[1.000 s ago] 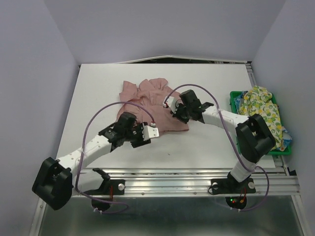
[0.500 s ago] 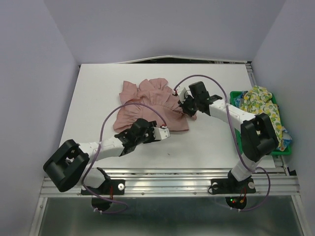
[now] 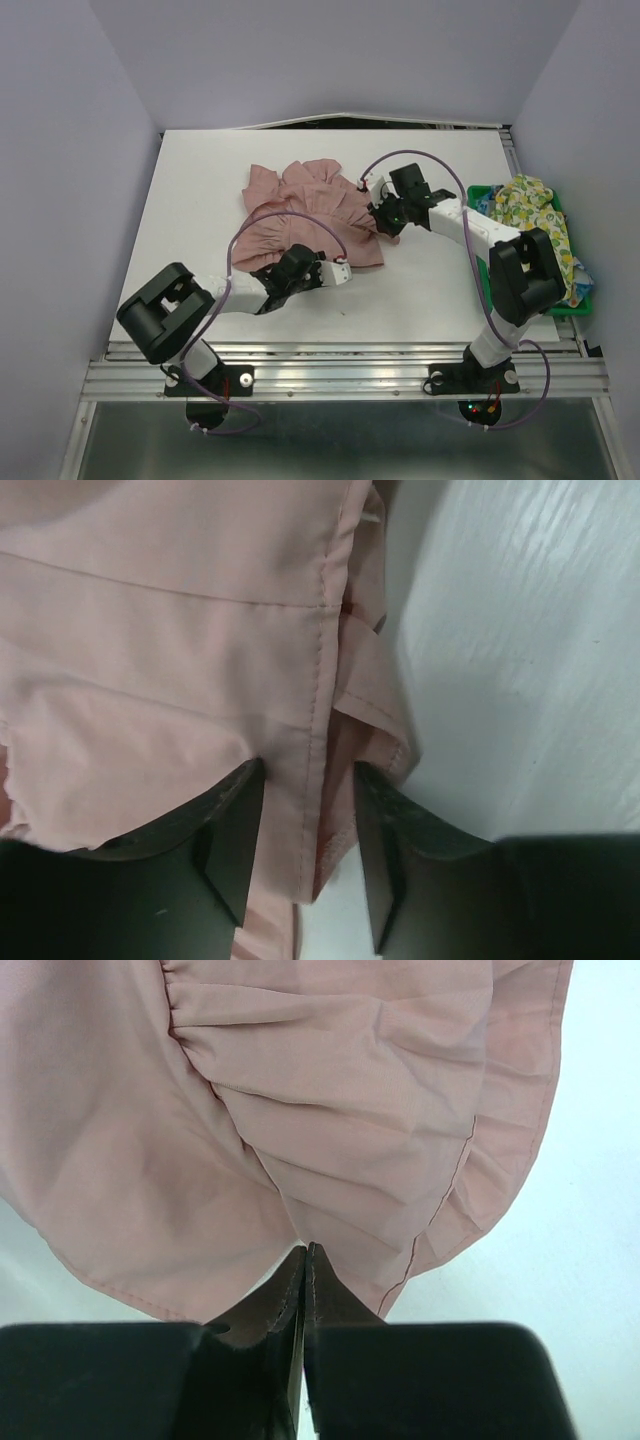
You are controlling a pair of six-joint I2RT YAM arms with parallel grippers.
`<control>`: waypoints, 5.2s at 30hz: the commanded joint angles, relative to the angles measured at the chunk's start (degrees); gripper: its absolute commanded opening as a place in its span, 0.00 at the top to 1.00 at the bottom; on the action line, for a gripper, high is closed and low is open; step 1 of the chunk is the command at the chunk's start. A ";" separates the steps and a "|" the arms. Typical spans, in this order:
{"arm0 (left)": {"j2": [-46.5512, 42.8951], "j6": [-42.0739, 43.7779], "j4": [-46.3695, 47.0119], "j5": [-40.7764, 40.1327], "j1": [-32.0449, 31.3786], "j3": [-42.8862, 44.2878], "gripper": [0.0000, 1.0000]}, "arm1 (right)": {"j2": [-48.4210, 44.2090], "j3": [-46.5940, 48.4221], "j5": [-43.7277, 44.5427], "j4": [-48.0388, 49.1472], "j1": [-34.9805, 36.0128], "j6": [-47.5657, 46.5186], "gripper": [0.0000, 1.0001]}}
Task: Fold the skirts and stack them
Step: Flatten the skirt out
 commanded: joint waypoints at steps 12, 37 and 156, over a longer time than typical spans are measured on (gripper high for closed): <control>-10.45 -4.35 -19.29 10.25 4.77 15.92 1.00 | -2.83 5.62 -8.51 -8.27 -0.65 -1.55 0.31; 13.53 -11.73 -43.12 31.28 30.87 53.12 1.00 | 12.45 11.86 5.52 4.72 6.99 11.63 0.56; 17.67 -12.26 -34.60 27.25 0.64 34.58 0.94 | 21.69 38.07 -28.83 -10.14 -4.18 20.07 0.30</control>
